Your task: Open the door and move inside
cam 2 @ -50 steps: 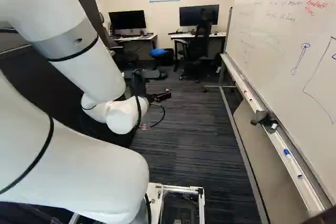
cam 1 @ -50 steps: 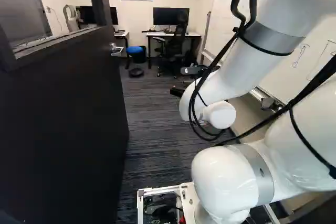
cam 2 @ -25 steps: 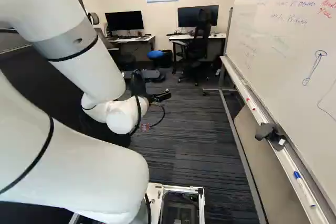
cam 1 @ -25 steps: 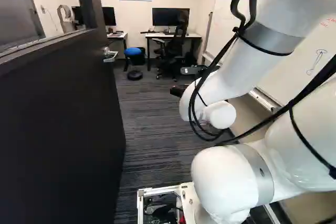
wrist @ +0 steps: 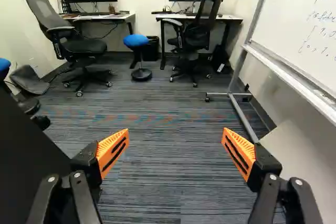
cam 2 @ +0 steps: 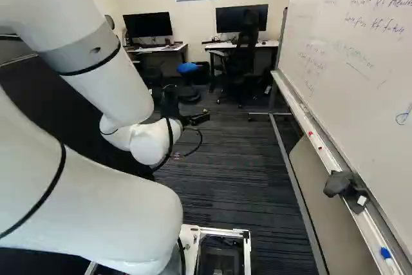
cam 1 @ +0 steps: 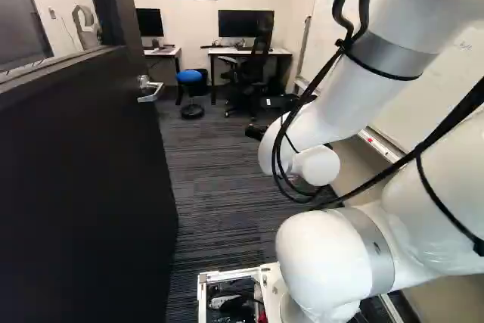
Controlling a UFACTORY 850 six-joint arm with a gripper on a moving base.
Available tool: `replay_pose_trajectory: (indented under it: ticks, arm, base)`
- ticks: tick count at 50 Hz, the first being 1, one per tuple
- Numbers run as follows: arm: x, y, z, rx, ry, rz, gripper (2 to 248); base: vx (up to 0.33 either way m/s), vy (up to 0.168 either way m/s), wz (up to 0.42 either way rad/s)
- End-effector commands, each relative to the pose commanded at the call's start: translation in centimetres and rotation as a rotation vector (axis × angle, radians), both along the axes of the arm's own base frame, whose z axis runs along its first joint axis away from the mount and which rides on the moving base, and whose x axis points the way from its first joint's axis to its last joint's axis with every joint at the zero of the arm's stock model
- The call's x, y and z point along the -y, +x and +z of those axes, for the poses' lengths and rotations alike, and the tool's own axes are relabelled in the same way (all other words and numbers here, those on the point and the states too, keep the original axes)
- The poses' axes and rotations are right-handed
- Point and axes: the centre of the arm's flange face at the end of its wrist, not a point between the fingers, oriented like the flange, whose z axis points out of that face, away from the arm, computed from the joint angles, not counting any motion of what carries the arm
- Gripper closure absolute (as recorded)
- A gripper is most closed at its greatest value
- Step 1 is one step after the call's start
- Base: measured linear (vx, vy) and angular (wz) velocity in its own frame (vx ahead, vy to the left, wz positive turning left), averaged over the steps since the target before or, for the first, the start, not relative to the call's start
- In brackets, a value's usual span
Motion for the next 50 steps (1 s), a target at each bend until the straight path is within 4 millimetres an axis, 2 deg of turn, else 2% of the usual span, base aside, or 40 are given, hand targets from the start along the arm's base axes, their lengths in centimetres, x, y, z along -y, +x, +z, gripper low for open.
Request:
replay_pose_trajectory:
  ticks: [50]
  arm:
    - [0.00, 0.00, 0.00, 0.000, 0.000, 0.000, 3]
  base:
    - [0.223, 0.000, -0.025]
